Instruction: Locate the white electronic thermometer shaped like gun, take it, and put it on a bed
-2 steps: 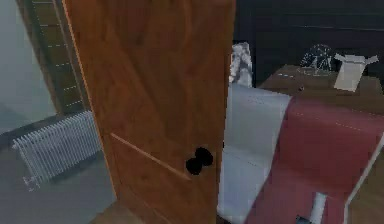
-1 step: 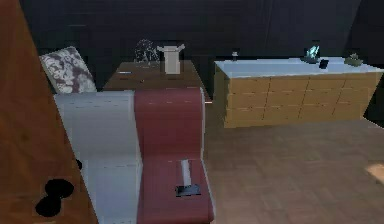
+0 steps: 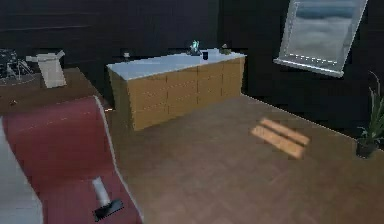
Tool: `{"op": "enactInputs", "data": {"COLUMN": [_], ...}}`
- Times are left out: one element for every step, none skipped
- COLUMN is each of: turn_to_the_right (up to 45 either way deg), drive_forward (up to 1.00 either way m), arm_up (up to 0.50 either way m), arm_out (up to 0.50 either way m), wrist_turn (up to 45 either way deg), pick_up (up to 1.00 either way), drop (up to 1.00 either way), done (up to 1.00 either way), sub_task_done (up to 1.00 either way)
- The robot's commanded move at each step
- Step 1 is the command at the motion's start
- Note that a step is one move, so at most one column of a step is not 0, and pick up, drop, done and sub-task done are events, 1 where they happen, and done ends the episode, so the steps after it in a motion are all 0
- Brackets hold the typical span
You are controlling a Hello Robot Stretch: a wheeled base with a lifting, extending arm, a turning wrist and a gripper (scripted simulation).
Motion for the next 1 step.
{"op": "enactInputs", "data": {"turn_to_the_right": [0.0], "drive_forward": [0.8], "arm_up": [0.0], "arm_out": [0.0], "wrist_turn": [0.0], "pick_up": [0.0], "drop": [0.0], "done": [0.0], "sub_task_done": [0.0]}}
